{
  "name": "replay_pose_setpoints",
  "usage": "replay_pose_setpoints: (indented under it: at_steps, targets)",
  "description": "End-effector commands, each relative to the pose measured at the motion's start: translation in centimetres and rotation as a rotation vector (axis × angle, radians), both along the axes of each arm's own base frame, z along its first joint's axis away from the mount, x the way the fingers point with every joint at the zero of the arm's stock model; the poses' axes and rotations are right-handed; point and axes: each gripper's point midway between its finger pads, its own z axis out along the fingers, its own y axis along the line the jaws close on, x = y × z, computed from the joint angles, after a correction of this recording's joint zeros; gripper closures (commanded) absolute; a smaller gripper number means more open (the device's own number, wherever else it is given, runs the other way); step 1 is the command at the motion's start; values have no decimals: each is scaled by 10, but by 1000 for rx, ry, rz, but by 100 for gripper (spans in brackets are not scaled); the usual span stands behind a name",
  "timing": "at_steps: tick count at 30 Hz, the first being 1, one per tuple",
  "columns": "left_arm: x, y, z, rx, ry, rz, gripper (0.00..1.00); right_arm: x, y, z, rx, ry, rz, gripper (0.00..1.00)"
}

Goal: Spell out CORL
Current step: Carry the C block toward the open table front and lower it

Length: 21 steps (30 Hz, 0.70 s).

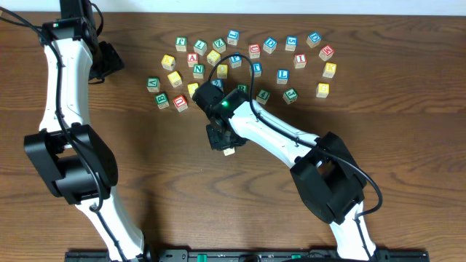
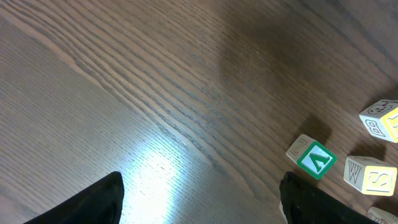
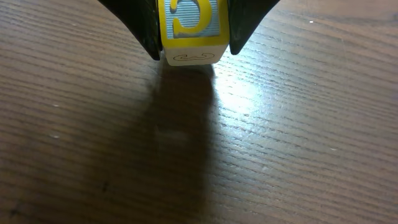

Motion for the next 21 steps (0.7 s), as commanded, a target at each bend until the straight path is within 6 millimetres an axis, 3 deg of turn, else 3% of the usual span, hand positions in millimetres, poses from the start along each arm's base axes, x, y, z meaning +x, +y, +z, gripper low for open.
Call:
replay_pose_setpoints:
  at_steps: [1,11,21]
  targets:
    - [-1,2,-3,6,13,1,21,-2,-2,-4,-23,-1,-20,80]
    - [-1,2,-3,6,13,2,21,-4,-1,-5,-27,2,-17,76]
    - [-1,1,-3,6,13,2,21,8,-8,-4,-57,-56,-158,67]
